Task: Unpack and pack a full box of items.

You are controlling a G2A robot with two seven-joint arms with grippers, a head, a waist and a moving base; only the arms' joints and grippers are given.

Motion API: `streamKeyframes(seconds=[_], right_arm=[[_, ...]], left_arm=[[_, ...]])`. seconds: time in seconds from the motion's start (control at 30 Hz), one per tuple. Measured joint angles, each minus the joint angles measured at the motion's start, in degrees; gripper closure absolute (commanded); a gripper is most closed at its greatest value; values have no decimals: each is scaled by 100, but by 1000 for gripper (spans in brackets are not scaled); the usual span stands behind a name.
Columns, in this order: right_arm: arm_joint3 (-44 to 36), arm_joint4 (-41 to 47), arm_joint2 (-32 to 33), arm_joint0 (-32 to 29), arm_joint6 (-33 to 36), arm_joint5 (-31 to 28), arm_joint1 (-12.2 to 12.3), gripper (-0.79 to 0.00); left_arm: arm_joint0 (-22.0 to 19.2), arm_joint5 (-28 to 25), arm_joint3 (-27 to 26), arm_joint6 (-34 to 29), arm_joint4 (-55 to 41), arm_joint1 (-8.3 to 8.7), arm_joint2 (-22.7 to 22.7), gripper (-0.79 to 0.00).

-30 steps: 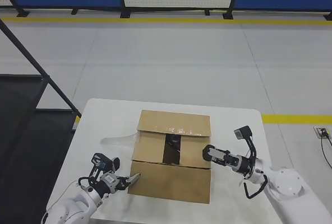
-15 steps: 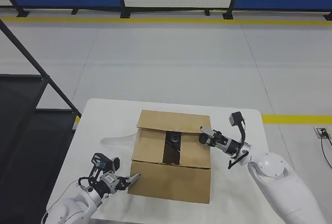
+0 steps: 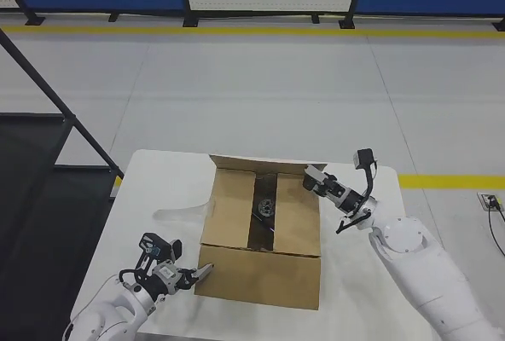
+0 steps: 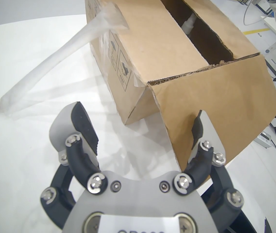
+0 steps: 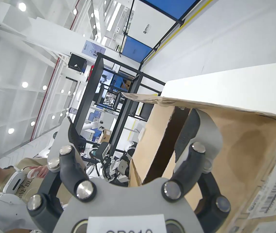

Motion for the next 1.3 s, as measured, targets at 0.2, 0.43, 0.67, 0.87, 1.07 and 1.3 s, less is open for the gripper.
streamKeyframes(seconds=[0.2, 0.43, 0.67, 0.87, 1.07, 1.3], right_arm=[[-11, -6, 7, -7, -9, 9, 3, -785], [-77, 12, -51, -42, -130, 88, -34, -785], [513, 232, -448, 569, -412, 237, -337, -785], [1569, -75, -930, 1264, -1187, 455, -709, -785], [2475, -178, -1240, 1714, -1747, 519, -1067, -785], [3320, -87, -1410, 2051, -1528, 575, -1382, -785]], left_arm=[[0, 0, 0, 0, 0, 0, 0, -785], [0, 0, 0, 0, 0, 0, 0, -785], [0, 0, 0, 0, 0, 0, 0, -785], [0, 0, 0, 0, 0, 0, 0, -785], [0, 0, 0, 0, 0, 0, 0, -785], [0, 0, 0, 0, 0, 0, 0, -785]])
